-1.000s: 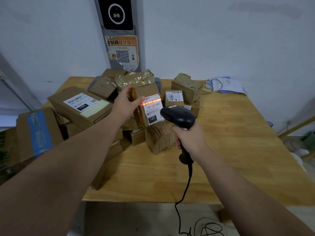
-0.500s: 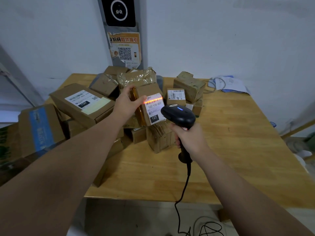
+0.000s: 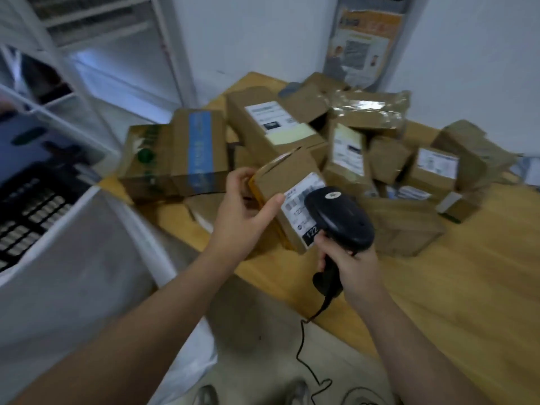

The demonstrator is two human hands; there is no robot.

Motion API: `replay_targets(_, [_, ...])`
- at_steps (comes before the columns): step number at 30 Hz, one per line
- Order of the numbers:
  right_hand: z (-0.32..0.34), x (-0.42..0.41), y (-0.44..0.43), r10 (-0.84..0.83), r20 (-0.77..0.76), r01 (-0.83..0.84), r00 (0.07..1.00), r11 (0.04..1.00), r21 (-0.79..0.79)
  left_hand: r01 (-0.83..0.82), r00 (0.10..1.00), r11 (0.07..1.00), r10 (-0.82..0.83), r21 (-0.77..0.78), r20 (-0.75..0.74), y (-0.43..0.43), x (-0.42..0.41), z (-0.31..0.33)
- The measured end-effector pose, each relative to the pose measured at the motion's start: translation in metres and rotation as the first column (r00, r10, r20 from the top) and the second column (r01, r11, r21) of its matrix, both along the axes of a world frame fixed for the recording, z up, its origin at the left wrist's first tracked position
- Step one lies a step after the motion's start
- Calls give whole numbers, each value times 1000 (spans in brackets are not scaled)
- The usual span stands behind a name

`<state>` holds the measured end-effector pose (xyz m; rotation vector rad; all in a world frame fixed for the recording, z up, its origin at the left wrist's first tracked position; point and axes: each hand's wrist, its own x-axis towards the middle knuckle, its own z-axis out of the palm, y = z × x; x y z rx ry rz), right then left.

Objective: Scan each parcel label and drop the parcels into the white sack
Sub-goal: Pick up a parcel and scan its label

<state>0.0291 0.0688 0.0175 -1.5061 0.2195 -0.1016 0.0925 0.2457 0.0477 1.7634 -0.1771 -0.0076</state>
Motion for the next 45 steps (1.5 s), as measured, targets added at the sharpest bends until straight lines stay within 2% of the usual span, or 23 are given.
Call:
replay_targets(2, [-6,2,44,126,-69,-129,990,991,-27,-110,993,993,108,-37,-54,54,-21,-14])
replay_targets(5, [-18,4,115,281,-157,-294,947,954,-67,-238,964,971,237,6,-123,137,-46,-40])
replay_targets(8, [-42,11,185,381,-221,-410,898,907,-99,-361,906,922,383,140,-183,219,-60,-69])
replay_targets(11, [-81,20,249,411,-308,-461,858,880,-113,-390,860,848,475,358,-188,290,-59,-111])
replay_targets(13, [-117,26,284,351,-381,-439,855,882,-173,-254,884,776,428,577,-187,325,-51,-149])
replay_targets(15, [-156,33,312,297,-414,-431,861,857,-283,33,896,645,319,763,-309,344,-41,-193])
replay_targets(16, [-176,34,323,296,-430,-456,853,823,-339,149,898,578,260,802,-354,350,-37,-218])
replay_targets(17, [-193,37,335,302,-461,-493,834,783,-379,204,915,515,202,833,-349,355,-33,-246])
replay_targets(19, [-230,40,354,307,-551,-582,776,685,-438,210,944,405,151,890,-292,365,-25,-304])
replay_targets(23, [-292,45,370,336,-608,-685,719,491,-538,372,908,192,130,908,-399,374,-19,-394])
replay_targets(25, [-315,47,372,351,-611,-704,710,389,-594,361,919,184,96,914,-383,374,-23,-430])
replay_targets(26, [-325,49,373,354,-613,-707,707,331,-624,333,926,209,111,919,-361,378,-27,-450])
replay_targets(27, [-333,51,374,362,-609,-706,706,283,-649,376,904,208,133,903,-407,381,-31,-471])
replay_targets(29, [-345,55,376,383,-588,-689,712,226,-688,416,897,160,88,895,-433,385,-38,-507])
replay_targets(30, [-350,57,377,391,-570,-675,722,217,-705,411,904,139,67,901,-422,387,-39,-520])
replay_targets(32, [-358,59,380,408,-548,-654,731,188,-732,546,817,172,109,820,-567,384,-41,-540])
replay_targets(34, [-365,59,384,417,-531,-636,738,167,-753,598,773,203,107,775,-625,384,-41,-555])
replay_targets(37, [-370,58,386,407,-529,-630,745,166,-759,652,741,149,79,743,-667,387,-37,-573])
replay_targets(40, [-365,52,381,381,-541,-639,750,203,-742,611,788,44,58,790,-613,387,-33,-551])
replay_targets(45, [-324,39,366,332,-528,-617,782,293,-730,487,871,-131,-3,863,-492,377,-29,-475])
